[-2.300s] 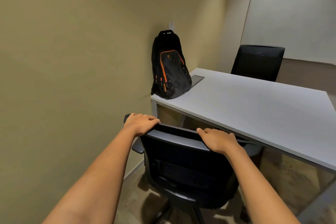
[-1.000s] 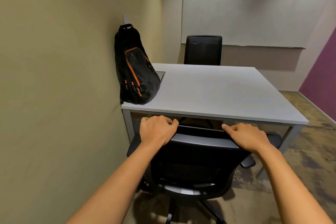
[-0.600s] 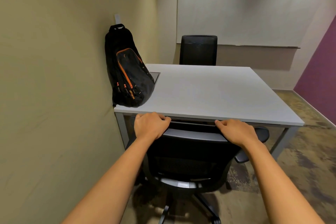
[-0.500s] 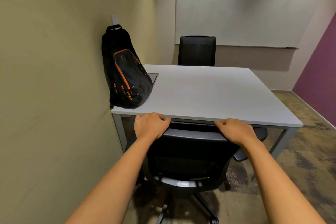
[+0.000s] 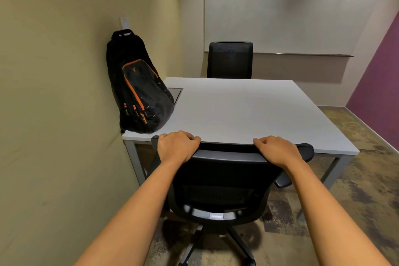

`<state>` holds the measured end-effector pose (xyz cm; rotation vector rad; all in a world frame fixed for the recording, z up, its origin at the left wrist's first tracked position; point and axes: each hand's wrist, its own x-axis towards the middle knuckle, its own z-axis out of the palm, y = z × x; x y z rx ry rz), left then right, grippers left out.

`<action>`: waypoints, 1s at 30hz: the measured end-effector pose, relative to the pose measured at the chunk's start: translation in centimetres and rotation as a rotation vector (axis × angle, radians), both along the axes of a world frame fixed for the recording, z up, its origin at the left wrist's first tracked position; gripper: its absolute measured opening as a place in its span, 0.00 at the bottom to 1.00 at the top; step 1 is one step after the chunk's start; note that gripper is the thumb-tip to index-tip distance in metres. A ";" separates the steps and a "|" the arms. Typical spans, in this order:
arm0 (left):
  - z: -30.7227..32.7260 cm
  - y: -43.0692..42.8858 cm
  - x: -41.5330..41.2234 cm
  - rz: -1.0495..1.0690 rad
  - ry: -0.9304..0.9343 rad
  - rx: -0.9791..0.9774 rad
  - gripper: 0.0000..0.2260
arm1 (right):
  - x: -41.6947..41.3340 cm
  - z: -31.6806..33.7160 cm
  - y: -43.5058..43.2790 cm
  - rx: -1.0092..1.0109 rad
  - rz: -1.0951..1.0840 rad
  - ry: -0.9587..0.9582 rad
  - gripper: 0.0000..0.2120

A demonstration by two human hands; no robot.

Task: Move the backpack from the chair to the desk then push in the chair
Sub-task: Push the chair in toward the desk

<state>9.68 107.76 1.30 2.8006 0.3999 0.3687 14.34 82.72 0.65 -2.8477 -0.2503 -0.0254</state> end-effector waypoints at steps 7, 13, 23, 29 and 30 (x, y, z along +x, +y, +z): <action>0.0 -0.6 2.9 -0.029 0.000 0.019 0.18 | 2.3 0.3 -0.4 0.008 -0.068 -0.073 0.23; 0.1 -0.5 5.8 -0.070 0.011 0.016 0.18 | 4.8 0.4 -0.3 0.024 -0.099 -0.105 0.23; 0.0 -1.5 10.8 -0.098 -0.005 0.022 0.20 | 9.3 0.4 -1.5 0.044 -0.129 -0.147 0.23; -0.3 -2.1 13.2 -0.086 -0.012 0.044 0.19 | 11.7 0.3 -2.1 0.039 -0.130 -0.156 0.23; -0.3 -2.2 13.6 -0.086 -0.014 0.048 0.20 | 12.1 0.3 -2.2 0.039 -0.130 -0.157 0.24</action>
